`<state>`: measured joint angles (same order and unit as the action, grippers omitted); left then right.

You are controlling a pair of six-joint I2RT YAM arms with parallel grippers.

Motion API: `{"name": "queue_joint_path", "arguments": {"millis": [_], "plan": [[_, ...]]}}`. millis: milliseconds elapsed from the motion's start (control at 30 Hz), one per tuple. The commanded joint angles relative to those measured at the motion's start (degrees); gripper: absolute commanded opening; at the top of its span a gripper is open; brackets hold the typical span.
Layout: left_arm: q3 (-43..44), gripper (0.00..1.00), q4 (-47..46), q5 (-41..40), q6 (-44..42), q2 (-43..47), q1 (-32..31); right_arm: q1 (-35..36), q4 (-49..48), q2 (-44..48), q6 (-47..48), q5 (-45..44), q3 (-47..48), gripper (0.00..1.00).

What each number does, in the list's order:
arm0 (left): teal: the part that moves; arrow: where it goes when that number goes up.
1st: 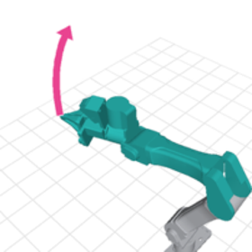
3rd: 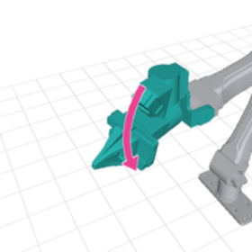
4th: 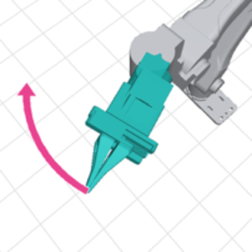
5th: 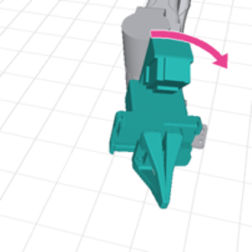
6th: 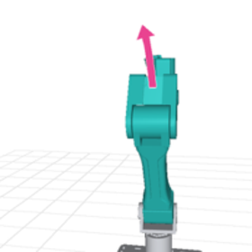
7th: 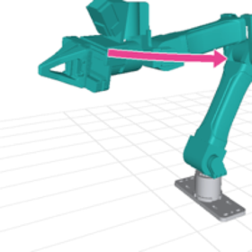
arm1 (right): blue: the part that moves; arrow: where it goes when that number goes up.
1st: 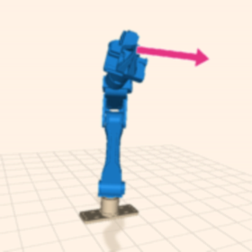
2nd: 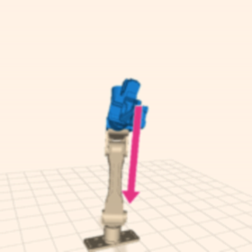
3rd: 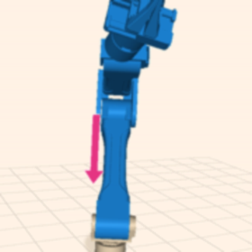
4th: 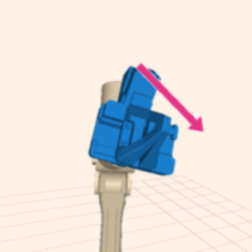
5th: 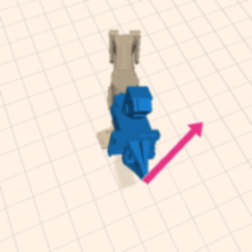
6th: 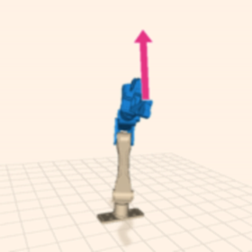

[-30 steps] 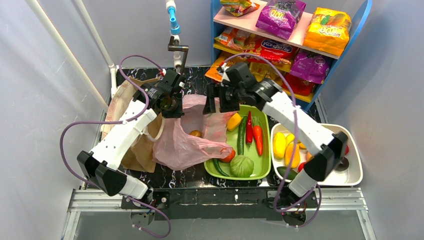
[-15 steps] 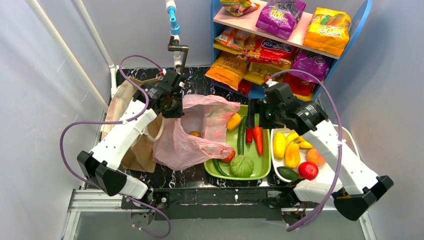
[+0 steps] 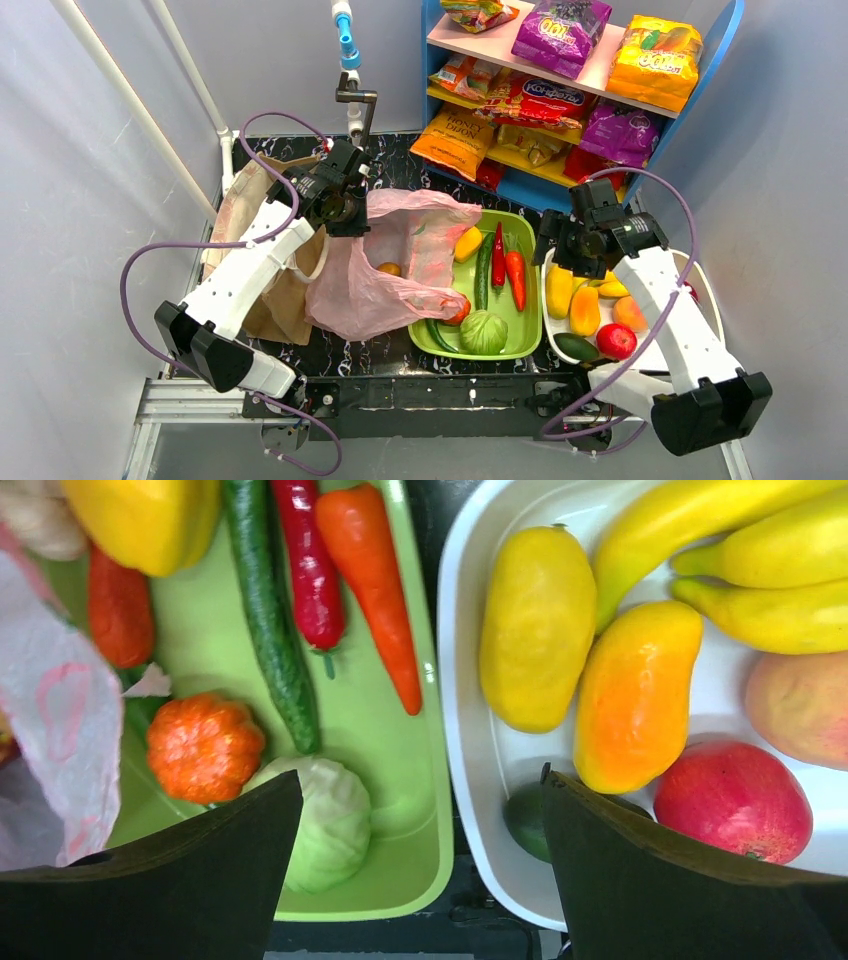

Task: Place the food into the grocery bag and tie it

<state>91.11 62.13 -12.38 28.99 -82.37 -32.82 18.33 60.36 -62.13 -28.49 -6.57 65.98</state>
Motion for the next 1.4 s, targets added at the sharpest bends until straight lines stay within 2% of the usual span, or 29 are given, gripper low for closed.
{"name": "queue_joint_path", "arguments": {"millis": [0, 333, 633, 1233, 1367], "plan": [[-1.4, 0.0, 0.2, 1.0, 0.0, 2.6, 0.2, -4.8, -0.5, -2.8, 0.3, 1.9, -2.2, 0.95], [-1.9, 0.0, 0.2, 1.9, 0.1, 2.8, 0.2, -13.3, -5.9, -10.8, 0.8, 4.5, -4.9, 0.88], [-1.9, 0.0, 0.6, 1.5, 0.2, 2.8, 0.2, -17.0, -9.5, -15.2, 1.9, 6.1, -8.5, 0.82], [-1.7, 0.0, 0.6, 2.2, 0.5, 1.3, 0.2, -19.7, -15.9, -22.0, 3.6, 9.5, -12.5, 0.76], [-1.8, 0.0, 0.6, 2.4, 0.6, 1.1, 0.2, -19.7, -16.8, -23.6, 2.9, 10.9, -12.8, 0.69]]}}
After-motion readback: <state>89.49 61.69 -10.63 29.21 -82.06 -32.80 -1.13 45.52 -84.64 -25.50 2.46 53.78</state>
